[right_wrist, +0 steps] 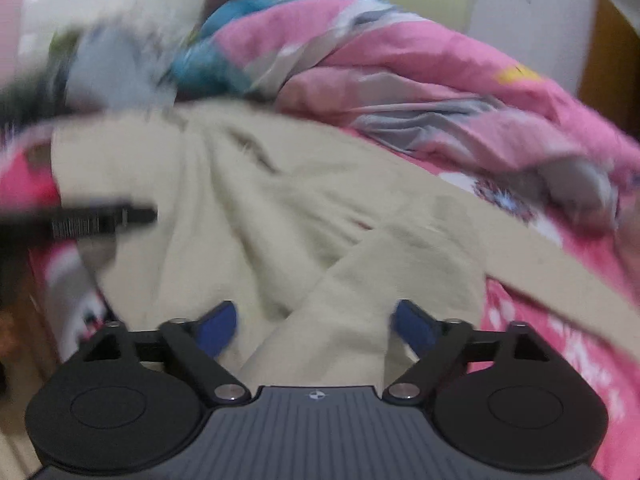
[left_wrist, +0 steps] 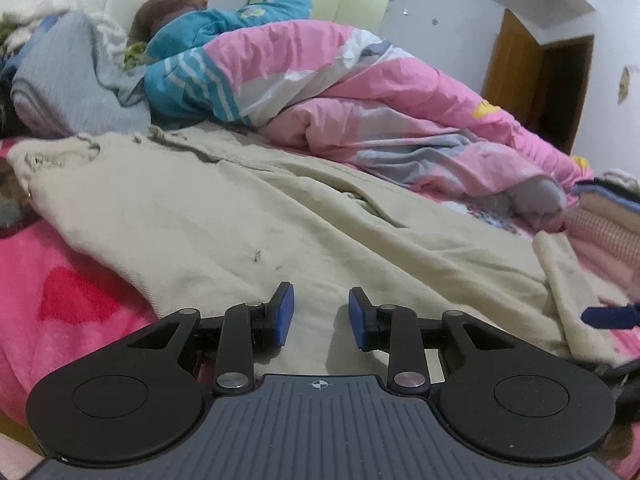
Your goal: Fold clothes
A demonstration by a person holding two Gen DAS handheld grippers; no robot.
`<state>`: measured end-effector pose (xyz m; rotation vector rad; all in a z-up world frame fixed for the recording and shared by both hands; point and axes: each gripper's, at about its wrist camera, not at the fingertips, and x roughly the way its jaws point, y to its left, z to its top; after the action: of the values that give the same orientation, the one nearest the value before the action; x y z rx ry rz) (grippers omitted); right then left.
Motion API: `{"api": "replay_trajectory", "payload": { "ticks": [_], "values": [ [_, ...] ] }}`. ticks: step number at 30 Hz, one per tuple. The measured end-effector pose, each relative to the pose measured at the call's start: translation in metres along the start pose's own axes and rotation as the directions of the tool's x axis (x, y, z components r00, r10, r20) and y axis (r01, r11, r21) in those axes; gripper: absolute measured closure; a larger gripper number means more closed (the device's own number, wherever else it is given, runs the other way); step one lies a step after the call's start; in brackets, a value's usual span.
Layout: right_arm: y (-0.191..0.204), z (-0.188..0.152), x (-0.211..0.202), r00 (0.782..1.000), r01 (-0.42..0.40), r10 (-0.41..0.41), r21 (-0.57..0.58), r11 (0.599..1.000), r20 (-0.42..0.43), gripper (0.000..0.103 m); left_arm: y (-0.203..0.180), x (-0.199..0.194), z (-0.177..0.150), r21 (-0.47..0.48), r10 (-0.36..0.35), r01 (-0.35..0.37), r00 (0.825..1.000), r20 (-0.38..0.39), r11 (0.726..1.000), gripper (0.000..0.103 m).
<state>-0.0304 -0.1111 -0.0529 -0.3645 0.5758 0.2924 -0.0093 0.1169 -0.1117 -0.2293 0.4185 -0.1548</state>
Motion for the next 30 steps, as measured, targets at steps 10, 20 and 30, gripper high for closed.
{"api": "replay_trajectory", "payload": {
  "ticks": [10,20,30],
  "values": [
    [-0.075,-0.018,-0.014,0.997,-0.073,0.078,0.314,0.946,-0.004,0.063,-0.001,0.002,0.0,0.007,0.011,-0.011,1.0,0.003,1.0,0.073],
    [-0.13,-0.046,-0.043,0.999,-0.038,0.026,0.556,0.83,0.03,0.098,-0.002,0.001,-0.001,0.022,0.017,-0.017,1.0,0.008,1.0,0.073],
    [-0.169,-0.088,-0.06,0.999,-0.038,0.005,0.755,0.654,0.047,0.098,-0.003,0.001,-0.002,0.02,0.019,-0.019,1.0,0.007,1.0,0.073]
  ]
}}
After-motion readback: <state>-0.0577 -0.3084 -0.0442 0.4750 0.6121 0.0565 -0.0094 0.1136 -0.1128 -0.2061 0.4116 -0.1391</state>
